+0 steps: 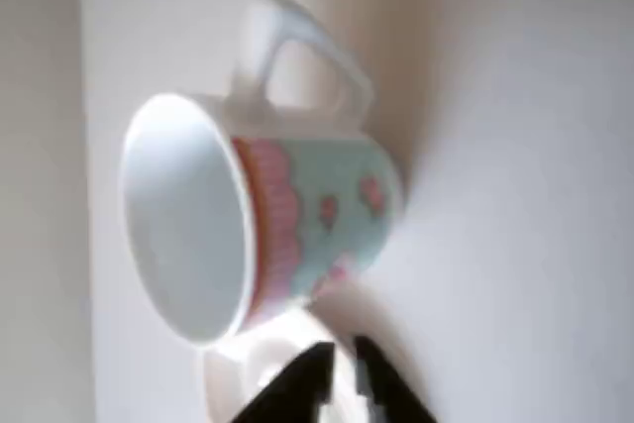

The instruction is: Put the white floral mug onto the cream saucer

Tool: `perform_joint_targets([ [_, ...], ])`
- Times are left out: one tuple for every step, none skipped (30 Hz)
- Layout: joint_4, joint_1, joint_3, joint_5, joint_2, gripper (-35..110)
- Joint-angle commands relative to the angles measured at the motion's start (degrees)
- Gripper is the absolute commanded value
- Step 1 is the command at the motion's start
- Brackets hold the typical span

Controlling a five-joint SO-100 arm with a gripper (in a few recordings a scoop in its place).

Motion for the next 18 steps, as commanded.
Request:
perform_joint_targets([
  [3.3, 0.0, -20.9, -1.2, -16.3, 12],
  [4.9, 0.0, -25.3, -1.1, -20.0, 14],
  [6.7, -0.1, -29.8, -1.0, -23.7, 15],
  [8.6, -0.1, -34.4, -0.9, -27.5, 16],
  [10.6, -0.2, -38.8, -0.8, -31.8, 17],
  [12.4, -0.2, -43.1, -0.5, -36.3, 17],
  [13.8, 0.0, -46.7, -0.5, -40.5, 17],
  [14.6, 0.4, -49.0, -0.6, -44.1, 17],
  [14.9, 0.7, -50.3, -1.0, -47.2, 17],
  [14.9, 1.0, -50.4, -1.7, -49.5, 17],
  [14.6, 1.3, -50.3, -2.0, -51.8, 17],
  [14.3, 1.9, -49.9, -2.3, -53.9, 17],
  [13.9, 2.5, -49.6, -2.5, -56.0, 17],
  [13.3, 3.2, -49.1, -2.5, -57.9, 17],
  [12.3, 3.6, -48.3, -2.7, -59.6, 17],
  [11.2, 3.9, -47.4, -3.0, -60.9, 17],
  [10.1, 4.0, -46.1, -3.2, -62.0, 17],
  [8.9, 4.0, -44.7, -3.4, -62.6, 17],
])
